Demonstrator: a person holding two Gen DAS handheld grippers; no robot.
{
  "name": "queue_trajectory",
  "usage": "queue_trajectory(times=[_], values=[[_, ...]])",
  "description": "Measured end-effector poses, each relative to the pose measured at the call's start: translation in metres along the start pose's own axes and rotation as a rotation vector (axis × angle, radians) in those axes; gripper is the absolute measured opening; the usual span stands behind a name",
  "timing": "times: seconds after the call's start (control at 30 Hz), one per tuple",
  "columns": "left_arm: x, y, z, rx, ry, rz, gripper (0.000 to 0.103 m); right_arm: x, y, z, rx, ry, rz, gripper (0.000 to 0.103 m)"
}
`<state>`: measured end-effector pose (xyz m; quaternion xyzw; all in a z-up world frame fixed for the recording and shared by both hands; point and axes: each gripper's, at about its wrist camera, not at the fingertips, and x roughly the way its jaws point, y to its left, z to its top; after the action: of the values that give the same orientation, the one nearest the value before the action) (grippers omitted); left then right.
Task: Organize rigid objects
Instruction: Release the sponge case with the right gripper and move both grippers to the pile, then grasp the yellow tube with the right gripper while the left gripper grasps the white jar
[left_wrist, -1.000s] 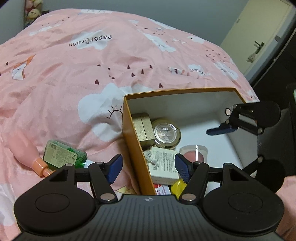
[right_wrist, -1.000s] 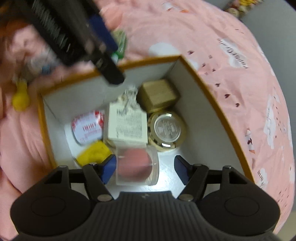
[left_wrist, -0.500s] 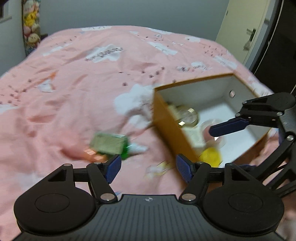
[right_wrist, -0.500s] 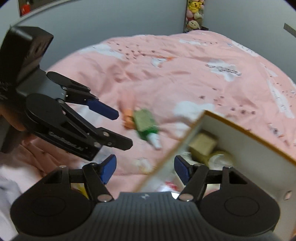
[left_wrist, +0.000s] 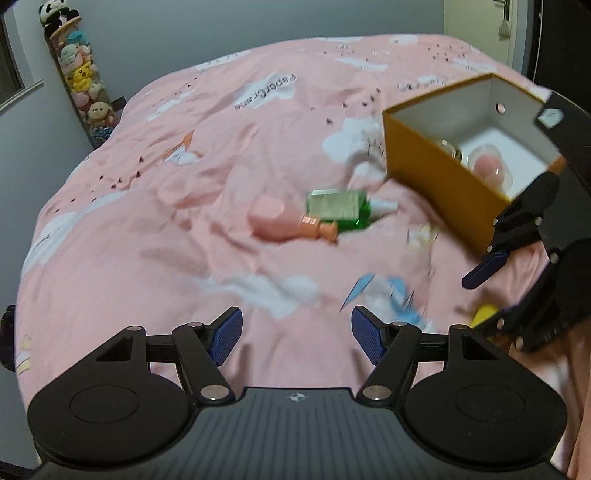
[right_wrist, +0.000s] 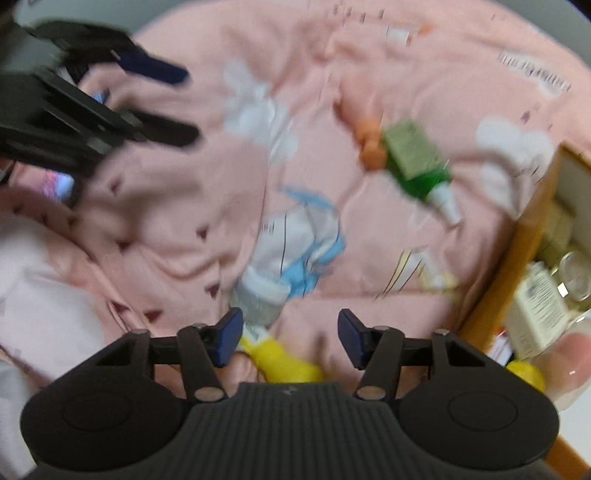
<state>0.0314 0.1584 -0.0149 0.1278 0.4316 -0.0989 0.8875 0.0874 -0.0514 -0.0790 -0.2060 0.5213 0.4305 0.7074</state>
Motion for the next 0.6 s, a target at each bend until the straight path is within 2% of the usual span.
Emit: queue_trajectory(times=[0.1,0.27,0.5,0.6], values=[[0.000,0.006,-0.012,0.022,0.008,0.014,0.080,0.017,0.002,0.000,-0.020,0.069,0.017,0.053],[0.003,0.013,-0.026,0.008,-0.003,-0.004,0.080,0.027,0.003,0.002,-0.042,0.125,0.028,0.053],[0.009,0.023,-0.030,-0.066,-0.045,-0.038,0.080,0.034,0.002,0.003,-0.037,0.150,0.021,0.053],[0.007,0.019,-0.027,-0.009,-0.064,-0.028,0.080,0.039,0.002,0.007,-0.047,0.156,0.019,0.053]])
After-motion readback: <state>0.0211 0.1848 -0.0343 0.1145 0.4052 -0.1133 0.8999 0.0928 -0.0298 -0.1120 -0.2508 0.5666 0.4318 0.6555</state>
